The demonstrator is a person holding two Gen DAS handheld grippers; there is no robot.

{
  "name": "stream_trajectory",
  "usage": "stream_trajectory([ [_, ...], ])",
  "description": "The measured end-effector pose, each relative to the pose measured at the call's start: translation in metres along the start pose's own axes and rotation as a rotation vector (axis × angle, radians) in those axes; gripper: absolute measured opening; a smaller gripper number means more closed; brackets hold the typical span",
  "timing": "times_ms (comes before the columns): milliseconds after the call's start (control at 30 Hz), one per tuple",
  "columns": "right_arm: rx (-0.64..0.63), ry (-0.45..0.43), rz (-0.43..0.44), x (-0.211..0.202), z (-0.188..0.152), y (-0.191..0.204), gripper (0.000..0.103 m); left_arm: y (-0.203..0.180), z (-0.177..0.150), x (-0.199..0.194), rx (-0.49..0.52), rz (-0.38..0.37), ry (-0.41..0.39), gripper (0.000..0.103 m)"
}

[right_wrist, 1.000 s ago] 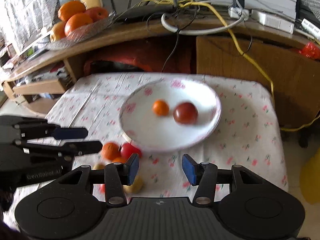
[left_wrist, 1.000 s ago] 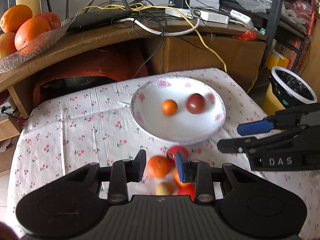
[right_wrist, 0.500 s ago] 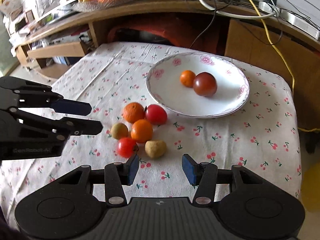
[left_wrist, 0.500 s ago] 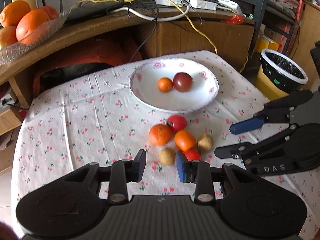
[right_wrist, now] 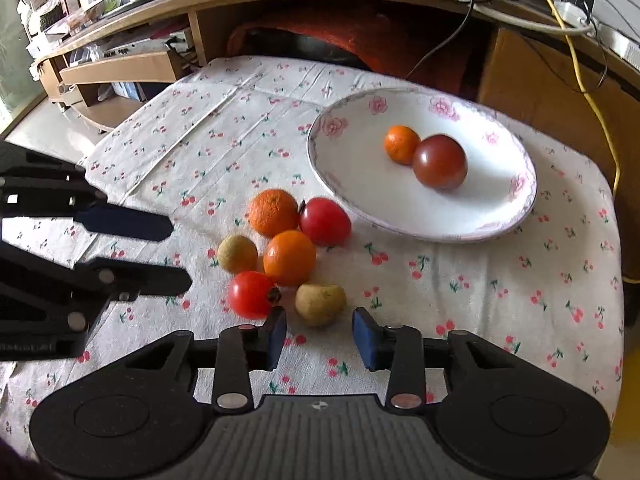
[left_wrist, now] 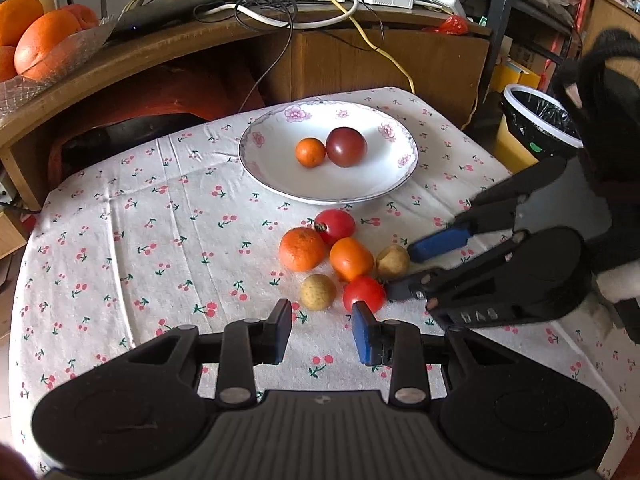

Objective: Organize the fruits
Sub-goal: 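Grasp a small brown round fruit with the right tool while the left tool approaches a red tomato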

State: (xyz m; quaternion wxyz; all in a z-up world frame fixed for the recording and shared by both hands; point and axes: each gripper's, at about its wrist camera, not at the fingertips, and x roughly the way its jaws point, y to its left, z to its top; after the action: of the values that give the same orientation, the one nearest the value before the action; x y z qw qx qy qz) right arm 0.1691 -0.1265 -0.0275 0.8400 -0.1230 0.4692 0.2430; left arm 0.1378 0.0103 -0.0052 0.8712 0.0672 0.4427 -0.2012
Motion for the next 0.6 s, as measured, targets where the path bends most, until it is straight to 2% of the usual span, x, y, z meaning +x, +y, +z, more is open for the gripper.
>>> stream_trajectory([
  [33,0.001,-0.002,0.003,0.000,0.001,0.000,0.023,0.000,-0.001,0.001,-0.001,-0.003,0.003,0.041],
  [433,0.064,-0.003,-0.017,-0.011,-0.004,-0.012,0.023,-0.022,0.003,0.012,0.040,-0.091,0.013,0.040],
  [600,0.097,0.002,-0.031,-0.017,-0.010,-0.023,0.023,-0.030,0.004,0.026,0.070,-0.058,0.035,0.040],
])
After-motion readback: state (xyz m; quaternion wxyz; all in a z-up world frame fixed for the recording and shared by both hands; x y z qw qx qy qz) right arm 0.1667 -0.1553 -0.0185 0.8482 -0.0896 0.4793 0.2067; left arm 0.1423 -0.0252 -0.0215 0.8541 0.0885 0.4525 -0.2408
